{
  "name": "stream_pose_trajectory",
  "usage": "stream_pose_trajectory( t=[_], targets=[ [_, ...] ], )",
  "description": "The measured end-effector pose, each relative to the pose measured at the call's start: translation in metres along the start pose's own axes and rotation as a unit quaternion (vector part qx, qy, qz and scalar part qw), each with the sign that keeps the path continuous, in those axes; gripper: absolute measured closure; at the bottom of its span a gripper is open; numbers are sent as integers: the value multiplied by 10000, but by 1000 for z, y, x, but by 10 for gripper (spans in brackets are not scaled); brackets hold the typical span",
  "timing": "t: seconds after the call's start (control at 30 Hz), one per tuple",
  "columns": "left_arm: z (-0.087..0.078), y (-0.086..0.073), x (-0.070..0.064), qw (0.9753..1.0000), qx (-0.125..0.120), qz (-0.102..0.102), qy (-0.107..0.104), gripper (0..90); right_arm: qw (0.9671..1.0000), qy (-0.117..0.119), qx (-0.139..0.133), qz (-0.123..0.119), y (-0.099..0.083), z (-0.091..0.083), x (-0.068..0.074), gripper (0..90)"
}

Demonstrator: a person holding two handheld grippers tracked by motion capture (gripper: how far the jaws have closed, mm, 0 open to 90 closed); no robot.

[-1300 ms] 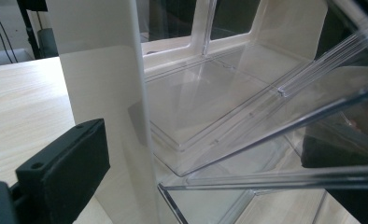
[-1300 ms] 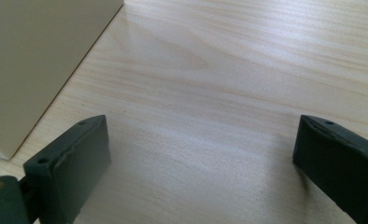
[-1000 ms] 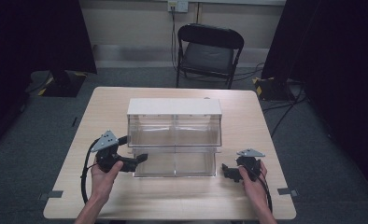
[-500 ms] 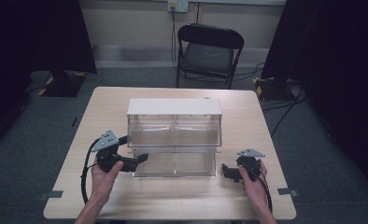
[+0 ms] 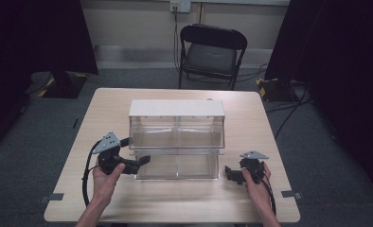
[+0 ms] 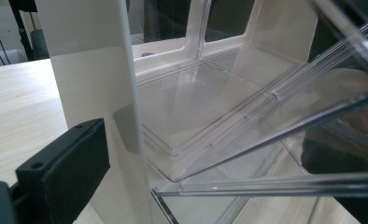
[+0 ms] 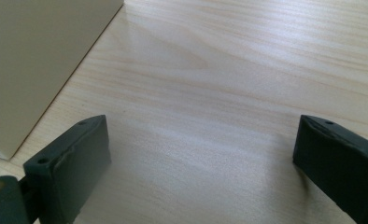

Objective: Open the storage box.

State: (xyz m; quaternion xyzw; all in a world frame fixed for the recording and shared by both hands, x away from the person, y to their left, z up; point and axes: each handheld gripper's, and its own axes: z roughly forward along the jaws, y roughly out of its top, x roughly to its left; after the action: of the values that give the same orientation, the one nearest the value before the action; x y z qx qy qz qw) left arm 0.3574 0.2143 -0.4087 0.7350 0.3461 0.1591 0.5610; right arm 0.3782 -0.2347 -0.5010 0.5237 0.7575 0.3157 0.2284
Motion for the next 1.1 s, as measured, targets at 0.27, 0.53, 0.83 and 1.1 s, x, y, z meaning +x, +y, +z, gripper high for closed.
stream_pose_trajectory(
  t=[0.27, 0.53, 0.83, 1.1],
  targets=[
    [0, 0, 0, 10000, 1, -3, -16, 3, 10000, 2, 1, 1, 0, 0, 0, 32],
    [0, 0, 0, 10000, 6, 2, -15, 3, 10000, 1, 0, 1, 0, 0, 0, 32],
    [0, 0, 0, 10000, 5, 4, -21, 4, 10000, 0, 0, 0, 0, 0, 0, 32],
    [-2, 0, 1, 10000, 11, 48, -5, 4, 10000, 2, 0, 4, 0, 0, 0, 32]
  ],
)
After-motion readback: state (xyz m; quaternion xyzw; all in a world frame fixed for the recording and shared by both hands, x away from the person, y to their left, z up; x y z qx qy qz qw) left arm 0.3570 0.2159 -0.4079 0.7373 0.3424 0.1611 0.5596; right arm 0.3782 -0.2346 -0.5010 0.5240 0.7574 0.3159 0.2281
